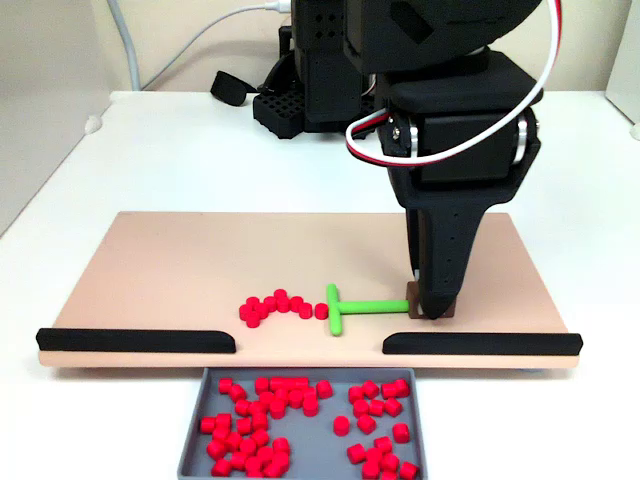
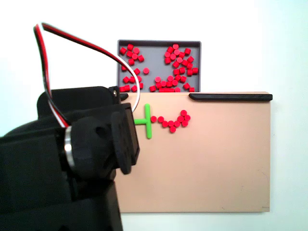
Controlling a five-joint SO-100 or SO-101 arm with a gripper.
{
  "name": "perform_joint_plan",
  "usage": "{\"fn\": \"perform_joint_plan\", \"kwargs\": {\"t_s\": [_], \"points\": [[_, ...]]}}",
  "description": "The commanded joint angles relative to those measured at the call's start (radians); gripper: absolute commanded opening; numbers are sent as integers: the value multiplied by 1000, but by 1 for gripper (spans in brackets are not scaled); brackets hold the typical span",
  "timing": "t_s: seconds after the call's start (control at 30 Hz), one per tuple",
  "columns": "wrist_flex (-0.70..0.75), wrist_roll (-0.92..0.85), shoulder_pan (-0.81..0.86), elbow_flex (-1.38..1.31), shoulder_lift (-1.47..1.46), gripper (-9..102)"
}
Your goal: Gather the left side granules
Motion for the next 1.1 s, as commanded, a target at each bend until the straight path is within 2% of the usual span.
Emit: {"fn": "perform_joint_plan", "kwargs": {"t_s": [0.0,0.3,0.73,0.87,1.07], "points": [[6,-21,21,-5,3,0],[8,-44,18,-5,12,0],[11,-46,-133,-3,130,0],[26,-156,-149,43,221,0],[26,-466,-127,261,453,0]]}}
